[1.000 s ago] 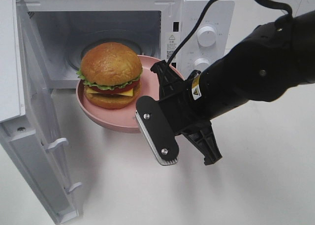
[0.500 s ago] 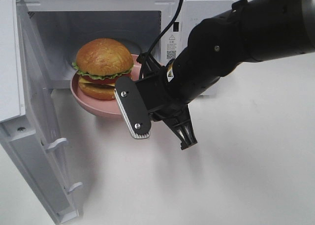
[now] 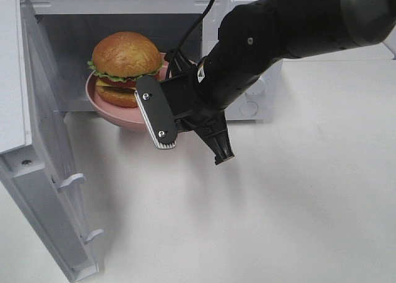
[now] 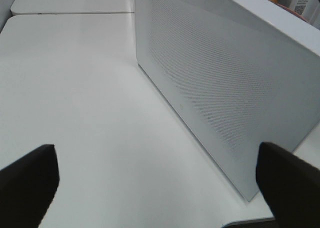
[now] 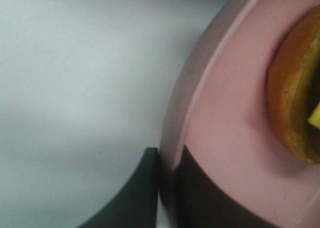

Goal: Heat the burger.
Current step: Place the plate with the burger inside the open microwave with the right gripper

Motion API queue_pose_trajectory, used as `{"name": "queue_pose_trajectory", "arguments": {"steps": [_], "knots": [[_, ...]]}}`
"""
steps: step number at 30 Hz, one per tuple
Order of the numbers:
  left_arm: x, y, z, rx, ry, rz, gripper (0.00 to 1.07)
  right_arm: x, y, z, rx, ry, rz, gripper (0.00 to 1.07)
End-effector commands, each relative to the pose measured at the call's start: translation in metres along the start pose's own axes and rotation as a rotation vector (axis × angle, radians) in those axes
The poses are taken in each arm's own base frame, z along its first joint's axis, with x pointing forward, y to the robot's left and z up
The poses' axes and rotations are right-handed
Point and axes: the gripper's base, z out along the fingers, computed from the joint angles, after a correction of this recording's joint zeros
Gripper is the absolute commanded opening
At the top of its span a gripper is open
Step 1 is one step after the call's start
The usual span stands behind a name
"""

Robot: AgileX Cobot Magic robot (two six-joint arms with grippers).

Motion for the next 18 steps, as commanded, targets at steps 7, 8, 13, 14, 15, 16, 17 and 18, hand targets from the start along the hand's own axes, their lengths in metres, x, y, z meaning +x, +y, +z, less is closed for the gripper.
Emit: {"name": "queue_pose_trajectory", "arguments": {"steps": [7,8,13,14,15,16,17,18], "knots": [[0.001,-0.001,-0.002,0.006,-0.029,-0.002,1.00,-0.002,-0.023,0.009,0.077,-0.005,-0.008,0.00],[0.001,-0.001,-0.002,0.006,-0.029,-0.002,1.00,-0.003,-0.027,0.012,0.077,-0.005,0.007,0.00],[0.001,-0.001,-0.002,0.006,-0.029,-0.002,1.00,-0.003,-0.035,0.019,0.074,0.007,0.022,0.00],[0.001,-0.001,-0.002,0.006,-0.029,-0.002,1.00,-0.003,-0.036,0.020,0.078,0.010,0.019,0.00],[0.001,-0.001,-0.002,0.006,-0.029,-0.002,1.00,-0.003,-0.036,0.020,0.078,0.010,0.019,0.00],[0.001,-0.001,-0.002,0.006,-0.029,-0.002,1.00,-0.003,-0.042,0.021,0.087,0.017,0.016,0.00],[0.001,-0.001,-0.002,0.006,-0.029,-0.002,1.00,-0.003,-0.043,0.021,0.086,0.021,0.017,0.00],[0.001,-0.001,-0.002,0.006,-0.029,-0.002,1.00,-0.003,-0.043,0.021,0.086,0.021,0.017,0.00]]}}
